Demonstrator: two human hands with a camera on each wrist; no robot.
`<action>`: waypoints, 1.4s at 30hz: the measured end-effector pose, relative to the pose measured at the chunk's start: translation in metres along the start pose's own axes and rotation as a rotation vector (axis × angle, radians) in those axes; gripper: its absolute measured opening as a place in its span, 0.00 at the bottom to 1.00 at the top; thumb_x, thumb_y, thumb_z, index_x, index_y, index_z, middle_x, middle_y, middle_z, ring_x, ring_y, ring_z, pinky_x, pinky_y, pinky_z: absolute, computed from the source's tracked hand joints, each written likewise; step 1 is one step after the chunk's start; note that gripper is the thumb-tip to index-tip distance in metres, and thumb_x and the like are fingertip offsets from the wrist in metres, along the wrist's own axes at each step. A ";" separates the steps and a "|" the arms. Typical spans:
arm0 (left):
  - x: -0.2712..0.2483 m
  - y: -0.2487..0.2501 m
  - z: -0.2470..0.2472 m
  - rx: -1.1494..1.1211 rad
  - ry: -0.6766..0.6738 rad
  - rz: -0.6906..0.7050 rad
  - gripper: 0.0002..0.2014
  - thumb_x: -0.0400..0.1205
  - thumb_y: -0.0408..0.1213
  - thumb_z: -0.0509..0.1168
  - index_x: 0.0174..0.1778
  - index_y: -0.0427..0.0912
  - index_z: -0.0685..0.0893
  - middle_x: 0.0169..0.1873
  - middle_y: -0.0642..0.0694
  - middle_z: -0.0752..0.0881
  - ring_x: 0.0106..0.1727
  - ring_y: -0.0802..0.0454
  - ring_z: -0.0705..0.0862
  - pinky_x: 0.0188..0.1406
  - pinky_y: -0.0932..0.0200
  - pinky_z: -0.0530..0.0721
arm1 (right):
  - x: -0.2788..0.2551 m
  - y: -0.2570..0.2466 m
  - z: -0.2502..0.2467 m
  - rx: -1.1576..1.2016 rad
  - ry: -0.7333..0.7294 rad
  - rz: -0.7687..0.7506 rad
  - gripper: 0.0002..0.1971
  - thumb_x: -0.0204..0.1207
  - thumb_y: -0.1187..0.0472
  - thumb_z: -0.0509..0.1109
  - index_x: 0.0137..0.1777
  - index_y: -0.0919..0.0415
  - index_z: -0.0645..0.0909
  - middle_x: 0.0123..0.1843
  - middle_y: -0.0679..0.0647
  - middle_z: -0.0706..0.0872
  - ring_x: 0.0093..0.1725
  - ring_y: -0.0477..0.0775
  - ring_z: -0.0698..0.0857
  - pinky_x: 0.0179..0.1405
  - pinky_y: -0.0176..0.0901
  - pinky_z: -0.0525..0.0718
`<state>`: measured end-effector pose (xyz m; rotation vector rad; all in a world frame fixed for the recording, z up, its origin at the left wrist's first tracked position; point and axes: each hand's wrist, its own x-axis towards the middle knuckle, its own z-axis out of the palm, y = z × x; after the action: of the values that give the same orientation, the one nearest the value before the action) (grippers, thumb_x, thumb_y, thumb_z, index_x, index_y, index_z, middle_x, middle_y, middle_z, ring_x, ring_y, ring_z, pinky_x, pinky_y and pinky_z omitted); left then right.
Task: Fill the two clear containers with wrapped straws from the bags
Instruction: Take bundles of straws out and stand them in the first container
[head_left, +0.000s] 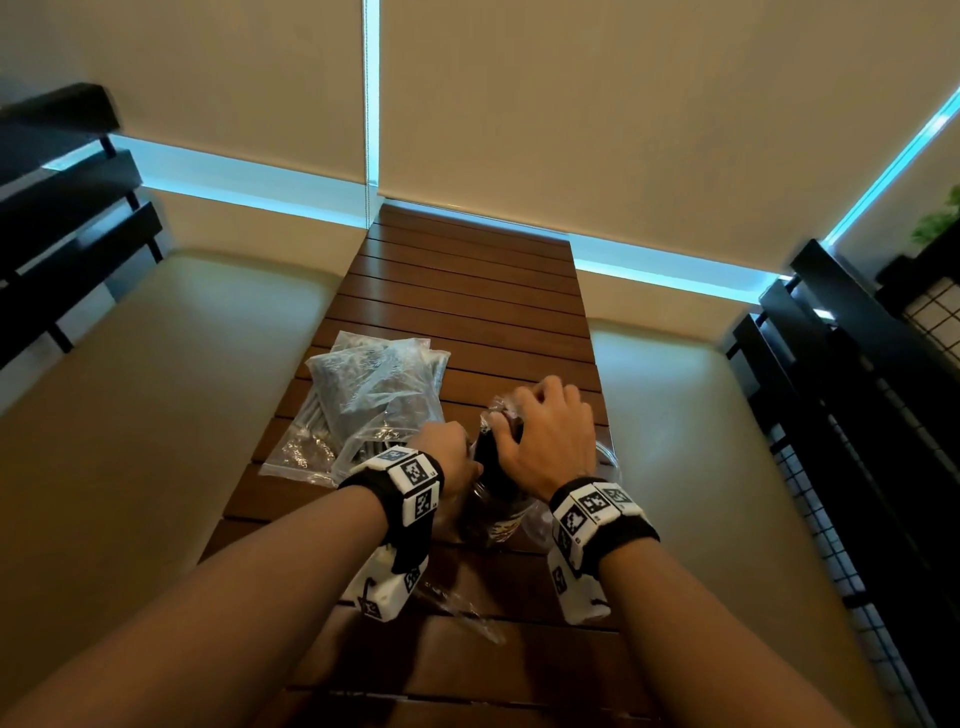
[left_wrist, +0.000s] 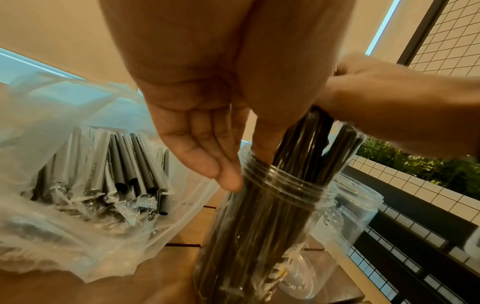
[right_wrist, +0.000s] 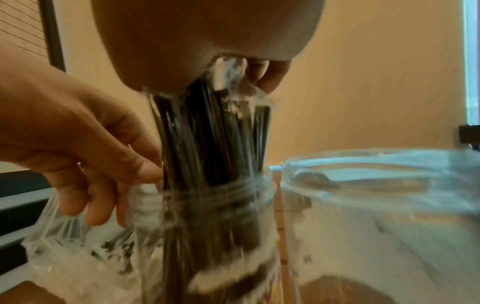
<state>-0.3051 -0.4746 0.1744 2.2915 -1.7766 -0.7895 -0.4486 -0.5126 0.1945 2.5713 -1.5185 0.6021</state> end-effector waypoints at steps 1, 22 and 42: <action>0.001 0.000 0.001 -0.004 -0.001 -0.006 0.15 0.79 0.49 0.70 0.50 0.40 0.84 0.50 0.41 0.86 0.50 0.44 0.86 0.41 0.56 0.81 | 0.004 -0.002 -0.004 0.004 0.036 -0.006 0.17 0.74 0.42 0.65 0.57 0.51 0.78 0.53 0.52 0.76 0.49 0.53 0.74 0.45 0.51 0.79; 0.014 -0.002 0.005 0.013 -0.016 0.027 0.15 0.80 0.46 0.67 0.32 0.43 0.75 0.46 0.36 0.87 0.46 0.40 0.86 0.38 0.55 0.80 | 0.009 -0.001 0.009 0.133 -0.462 -0.156 0.22 0.88 0.52 0.50 0.76 0.58 0.74 0.75 0.56 0.78 0.75 0.59 0.74 0.71 0.55 0.73; -0.013 -0.047 -0.068 0.470 0.175 0.170 0.43 0.60 0.70 0.75 0.65 0.50 0.70 0.58 0.46 0.73 0.57 0.45 0.78 0.45 0.50 0.81 | 0.042 -0.047 -0.021 0.229 -0.208 -0.165 0.10 0.76 0.54 0.62 0.40 0.55 0.83 0.42 0.48 0.83 0.47 0.51 0.79 0.46 0.46 0.76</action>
<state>-0.2339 -0.4622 0.2176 2.3288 -2.2156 -0.1436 -0.3959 -0.5177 0.2351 2.9796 -1.3414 0.5319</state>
